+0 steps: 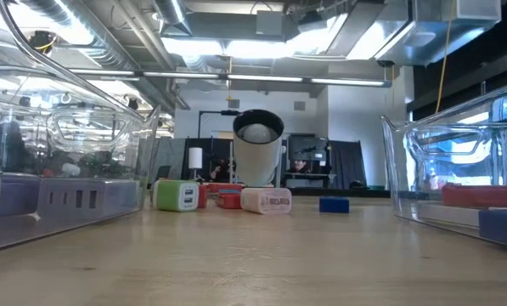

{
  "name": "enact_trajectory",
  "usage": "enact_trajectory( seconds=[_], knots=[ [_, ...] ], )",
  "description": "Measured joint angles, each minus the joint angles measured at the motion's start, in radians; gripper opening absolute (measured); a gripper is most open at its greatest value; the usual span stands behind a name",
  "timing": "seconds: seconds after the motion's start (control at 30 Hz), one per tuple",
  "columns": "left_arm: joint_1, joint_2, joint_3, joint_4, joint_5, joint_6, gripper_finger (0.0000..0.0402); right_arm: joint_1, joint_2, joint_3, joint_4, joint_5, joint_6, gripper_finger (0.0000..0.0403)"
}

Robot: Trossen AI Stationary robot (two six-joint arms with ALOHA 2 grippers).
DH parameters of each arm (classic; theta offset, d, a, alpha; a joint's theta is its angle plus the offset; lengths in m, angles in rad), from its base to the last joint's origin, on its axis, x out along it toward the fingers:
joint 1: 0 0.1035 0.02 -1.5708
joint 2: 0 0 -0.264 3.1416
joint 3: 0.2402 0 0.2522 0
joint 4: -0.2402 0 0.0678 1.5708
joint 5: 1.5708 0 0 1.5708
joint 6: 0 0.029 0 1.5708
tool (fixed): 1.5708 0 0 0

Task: Pick & Place Office items
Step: Put the black timer into the right transparent bin

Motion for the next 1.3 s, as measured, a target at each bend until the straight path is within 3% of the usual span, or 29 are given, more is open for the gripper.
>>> enact_trajectory(
  seconds=[0.27,0.63,1.07,1.3],
  knots=[
    [-0.074,0.051,0.0,0.004,0.009,-0.071,0.0239,0.022,0.188,0.0,-0.074,-0.13,0.054,0.0162],
    [-0.15,0.07,0.0,0.04,-0.002,-0.13,0.0239,-0.003,0.406,0.0,-0.148,-0.316,-0.037,0.0162],
    [-0.195,0.07,0.0,0.056,-0.028,-0.157,0.0239,-0.048,0.567,0.0,-0.139,-0.364,-0.183,0.0162],
    [-0.195,0.07,0.0,0.056,-0.02,-0.171,0.0239,-0.062,0.579,0.0,-0.097,-0.332,-0.224,0.0165]
  ],
)
